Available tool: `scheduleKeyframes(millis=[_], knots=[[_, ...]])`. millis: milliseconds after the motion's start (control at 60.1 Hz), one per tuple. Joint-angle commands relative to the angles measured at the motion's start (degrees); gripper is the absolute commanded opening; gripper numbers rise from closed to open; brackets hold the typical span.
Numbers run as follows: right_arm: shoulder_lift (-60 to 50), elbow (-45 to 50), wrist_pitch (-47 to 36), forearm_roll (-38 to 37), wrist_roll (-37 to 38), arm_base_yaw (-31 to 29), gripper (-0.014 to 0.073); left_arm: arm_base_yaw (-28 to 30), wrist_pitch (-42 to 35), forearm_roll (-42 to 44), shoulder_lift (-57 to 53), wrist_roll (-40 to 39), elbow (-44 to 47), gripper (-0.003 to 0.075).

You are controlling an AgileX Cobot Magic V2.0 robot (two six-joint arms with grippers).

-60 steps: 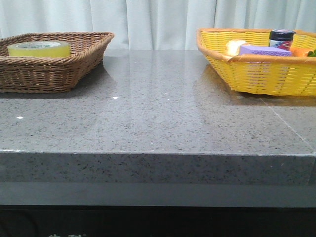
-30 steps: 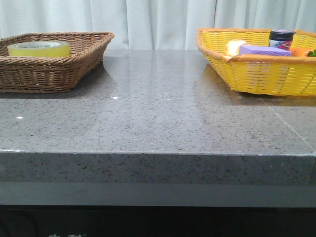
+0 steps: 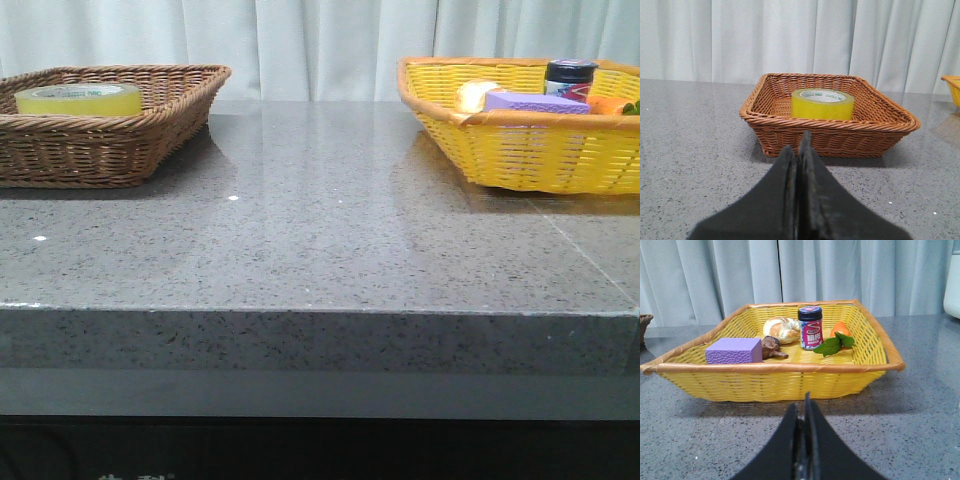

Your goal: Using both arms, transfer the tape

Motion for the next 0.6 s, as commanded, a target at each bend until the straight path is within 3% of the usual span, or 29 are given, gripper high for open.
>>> scheduleKeyframes(millis=[0, 582], knots=[[-1.34, -0.33, -4.95, -0.83, -0.07, -1.32, -0.0067, 0.11, -4.61, -0.19, -0.93, -0.58, 0.37, -0.0020], [-1.29, -0.33, -4.95, -0.78, -0.07, -2.04, -0.0067, 0.11, -4.61, -0.19, -0.93, -0.58, 0.37, -0.0020]])
